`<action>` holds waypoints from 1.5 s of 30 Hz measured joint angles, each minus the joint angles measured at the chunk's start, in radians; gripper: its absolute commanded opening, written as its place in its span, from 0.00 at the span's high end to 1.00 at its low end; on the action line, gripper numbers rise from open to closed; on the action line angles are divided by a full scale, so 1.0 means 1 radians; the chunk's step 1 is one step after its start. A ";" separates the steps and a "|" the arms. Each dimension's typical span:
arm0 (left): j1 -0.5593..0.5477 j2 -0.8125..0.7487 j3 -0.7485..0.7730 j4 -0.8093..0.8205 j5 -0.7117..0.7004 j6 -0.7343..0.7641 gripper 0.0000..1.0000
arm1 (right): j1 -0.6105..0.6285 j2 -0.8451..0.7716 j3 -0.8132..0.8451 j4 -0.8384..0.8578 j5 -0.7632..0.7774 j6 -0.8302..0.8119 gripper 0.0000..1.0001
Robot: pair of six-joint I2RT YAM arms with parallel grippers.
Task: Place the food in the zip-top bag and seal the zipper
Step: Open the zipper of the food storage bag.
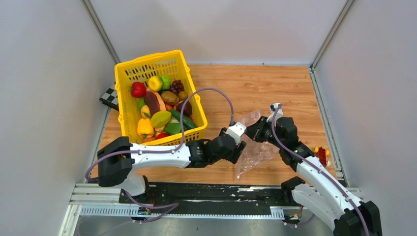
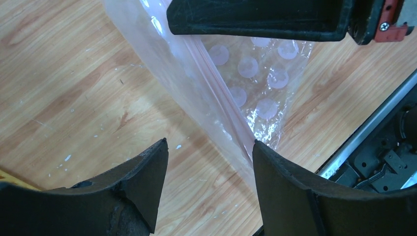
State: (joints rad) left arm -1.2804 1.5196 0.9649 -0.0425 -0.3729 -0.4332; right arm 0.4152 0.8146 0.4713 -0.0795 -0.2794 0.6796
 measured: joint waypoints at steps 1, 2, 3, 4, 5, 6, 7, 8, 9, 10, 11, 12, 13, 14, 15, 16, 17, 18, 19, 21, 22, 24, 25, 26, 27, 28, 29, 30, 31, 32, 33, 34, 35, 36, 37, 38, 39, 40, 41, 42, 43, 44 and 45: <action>0.000 0.008 0.005 -0.001 0.000 0.000 0.29 | 0.000 0.000 0.000 0.002 0.000 0.000 1.00; 0.000 0.016 0.010 0.000 0.001 0.000 0.29 | 0.000 0.000 0.000 0.003 0.000 0.000 1.00; 0.000 0.021 0.013 0.001 0.001 0.000 0.29 | 0.000 0.000 0.000 0.003 -0.001 0.000 1.00; 0.000 0.024 0.014 0.001 0.001 0.000 0.30 | 0.000 0.000 0.000 0.003 -0.001 0.000 1.00; 0.000 0.025 0.014 0.001 0.001 0.000 0.32 | 0.000 0.000 0.000 0.003 -0.001 0.000 1.00; 0.000 0.026 0.015 0.000 -0.001 0.000 0.35 | 0.000 0.000 0.000 0.003 -0.002 0.000 1.00; 0.000 0.027 0.016 0.000 -0.003 0.000 0.37 | 0.000 0.000 0.000 0.003 -0.003 0.000 1.00; 0.000 0.028 0.017 -0.002 -0.005 0.000 0.40 | 0.000 0.000 0.000 0.003 -0.004 0.000 1.00; 0.000 0.029 0.020 -0.008 -0.009 0.000 0.43 | 0.000 0.000 0.000 0.003 -0.004 0.000 1.00; 0.000 0.030 0.023 -0.015 -0.013 0.002 0.45 | 0.000 0.000 0.000 0.003 -0.006 0.000 1.00; 0.000 0.030 0.025 -0.022 -0.017 0.001 0.46 | 0.000 0.000 0.000 0.003 -0.008 0.000 1.00; 0.000 0.030 0.026 -0.029 -0.023 0.002 0.48 | 0.000 0.000 0.000 0.003 -0.009 0.000 1.00; 0.000 0.030 0.027 -0.036 -0.028 0.003 0.49 | 0.000 0.000 0.000 0.003 -0.011 0.000 1.00; 0.000 0.030 0.027 -0.043 -0.032 0.004 0.49 | 0.000 0.000 0.000 0.003 -0.013 0.000 1.00; 0.000 0.030 0.027 -0.049 -0.035 0.005 0.50 | 0.000 0.000 0.000 0.003 -0.015 0.000 1.00; 0.000 0.030 0.027 -0.052 -0.039 0.005 0.50 | 0.000 0.000 0.000 0.003 -0.019 0.000 1.00; 0.000 0.030 0.027 -0.055 -0.041 0.005 0.51 | 0.000 0.000 0.000 0.003 -0.021 0.000 1.00; 0.000 0.031 0.027 -0.055 -0.042 0.006 0.51 | 0.000 0.000 0.000 0.003 -0.023 -0.001 1.00; 0.000 0.031 0.028 -0.056 -0.043 0.008 0.52 | 0.000 0.000 0.000 0.003 -0.026 -0.001 1.00; 0.000 0.037 0.036 -0.060 -0.045 0.009 0.53 | 0.000 0.000 0.000 0.003 -0.029 -0.001 1.00; 0.000 0.041 0.040 -0.061 -0.046 0.009 0.53 | 0.000 0.000 0.000 0.003 -0.030 -0.001 1.00; 0.000 0.046 0.044 -0.061 -0.045 0.010 0.54 | 0.000 -0.002 0.000 0.003 -0.032 -0.001 1.00; 0.000 0.048 0.044 -0.061 -0.045 0.009 0.54 | 0.000 -0.003 0.000 0.003 -0.034 -0.001 1.00; 0.000 0.049 0.044 -0.062 -0.044 0.009 0.56 | 0.000 -0.005 0.000 0.003 -0.035 -0.001 1.00; 0.000 0.050 0.044 -0.062 -0.043 0.009 0.60 | 0.000 -0.005 0.000 0.003 -0.035 -0.001 1.00; 0.000 0.051 0.044 -0.062 -0.040 0.009 0.62 | 0.000 -0.006 0.000 0.003 -0.035 -0.001 1.00; 0.000 0.053 0.044 -0.062 -0.039 0.009 0.64 | 0.000 -0.006 0.000 0.003 -0.036 -0.001 1.00; 0.000 0.053 0.044 -0.062 -0.036 0.008 0.67 | 0.000 -0.006 0.000 0.003 -0.036 -0.001 1.00; 0.000 0.054 0.044 -0.062 -0.035 0.009 0.71 | 0.000 -0.006 0.000 0.003 -0.036 -0.002 0.99; 0.000 0.054 0.044 -0.062 -0.035 0.010 0.74 | 0.000 -0.007 0.000 0.003 -0.036 -0.003 0.99; 0.000 0.054 0.044 -0.062 -0.036 0.009 0.77 | 0.000 -0.007 0.000 0.003 -0.036 -0.004 0.97; 0.000 0.054 0.044 -0.062 -0.037 0.010 0.83 | 0.000 -0.007 0.000 0.003 -0.036 -0.006 0.95; 0.000 0.054 0.044 -0.062 -0.037 0.010 0.86 | 0.000 -0.007 0.000 0.003 -0.036 -0.010 0.92; 0.000 0.054 0.044 -0.063 -0.039 0.011 0.89 | 0.000 -0.008 0.000 0.002 -0.036 -0.012 0.88; 0.000 0.054 0.044 -0.064 -0.041 0.012 0.92 | 0.000 -0.009 0.000 0.001 -0.036 -0.017 0.84; 0.000 0.054 0.045 -0.068 -0.042 0.013 0.93 | 0.000 -0.012 0.000 -0.002 -0.037 -0.022 0.81; 0.000 0.054 0.048 -0.074 -0.044 0.013 0.93 | 0.000 -0.016 0.000 -0.006 -0.038 -0.029 0.75; 0.000 0.054 0.053 -0.080 -0.046 0.013 0.94 | 0.000 -0.020 0.000 -0.010 -0.040 -0.035 0.71; 0.000 0.055 0.061 -0.087 -0.048 0.014 0.94 | 0.000 -0.024 0.000 -0.012 -0.044 -0.042 0.67; 0.000 0.055 0.067 -0.089 -0.050 0.013 0.94 | 0.000 -0.027 0.000 -0.014 -0.048 -0.048 0.65; 0.000 0.055 0.078 -0.092 -0.052 0.012 0.95 | 0.000 -0.031 0.000 -0.016 -0.055 -0.056 0.62; 0.000 0.055 0.087 -0.093 -0.055 0.012 0.95 | 0.000 -0.035 0.000 -0.016 -0.063 -0.063 0.61; 0.000 0.054 0.095 -0.094 -0.056 0.011 0.95 | 0.000 -0.038 0.000 -0.017 -0.069 -0.070 0.60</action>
State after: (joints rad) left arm -1.2804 1.5738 1.0599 -0.1364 -0.4290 -0.4221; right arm 0.4156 0.7769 0.4717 -0.0967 -0.3481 0.6098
